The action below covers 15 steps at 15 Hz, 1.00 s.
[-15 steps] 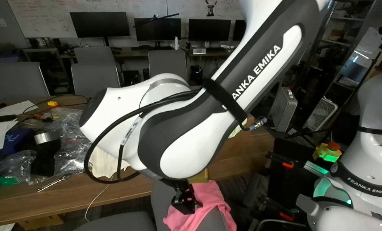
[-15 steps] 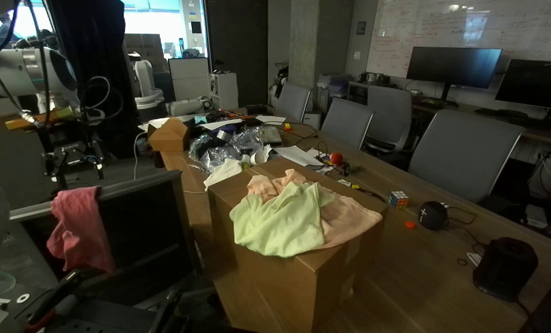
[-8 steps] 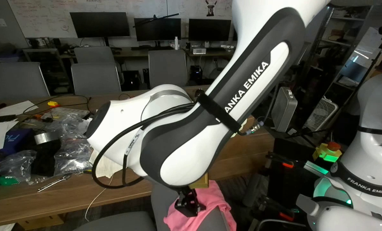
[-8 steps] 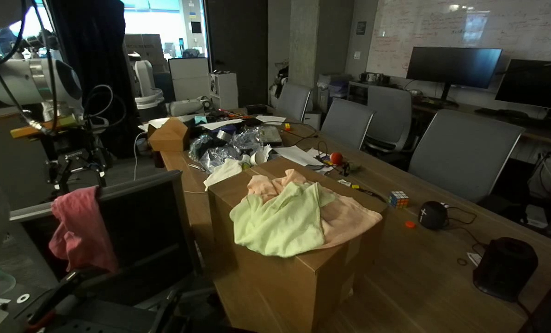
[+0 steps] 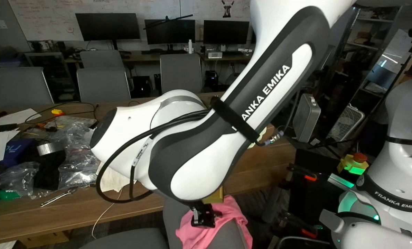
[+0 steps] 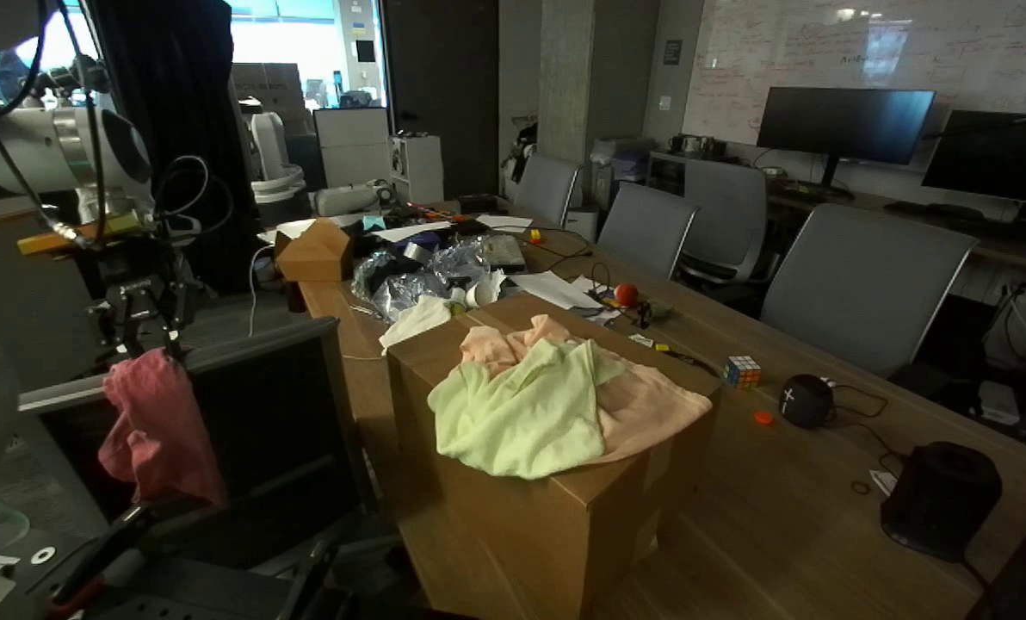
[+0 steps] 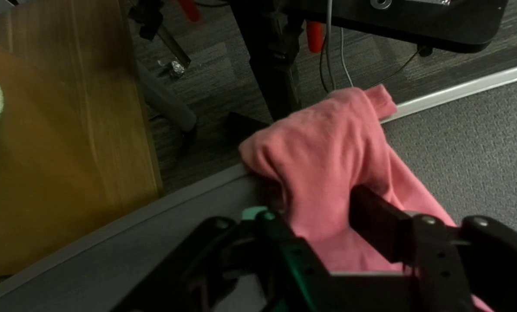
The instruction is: Put the towels on the table
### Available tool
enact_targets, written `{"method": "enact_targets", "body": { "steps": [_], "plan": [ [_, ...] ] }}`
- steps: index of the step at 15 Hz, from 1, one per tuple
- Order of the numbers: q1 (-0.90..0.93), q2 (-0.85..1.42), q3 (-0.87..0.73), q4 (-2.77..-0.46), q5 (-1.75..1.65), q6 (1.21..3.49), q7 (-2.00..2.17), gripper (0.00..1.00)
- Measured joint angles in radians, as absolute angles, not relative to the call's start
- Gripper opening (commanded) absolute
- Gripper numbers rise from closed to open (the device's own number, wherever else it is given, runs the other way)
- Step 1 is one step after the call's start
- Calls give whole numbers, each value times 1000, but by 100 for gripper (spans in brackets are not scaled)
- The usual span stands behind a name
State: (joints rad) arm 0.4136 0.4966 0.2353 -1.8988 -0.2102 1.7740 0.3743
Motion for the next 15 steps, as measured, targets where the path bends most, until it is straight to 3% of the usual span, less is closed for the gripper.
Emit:
{"method": "enact_targets", "body": {
  "steps": [2, 15],
  "plan": [
    [416, 496, 229, -1895, -215, 1772, 385, 0],
    [440, 369, 174, -1825, -381, 1716, 631, 4]
  ]
}}
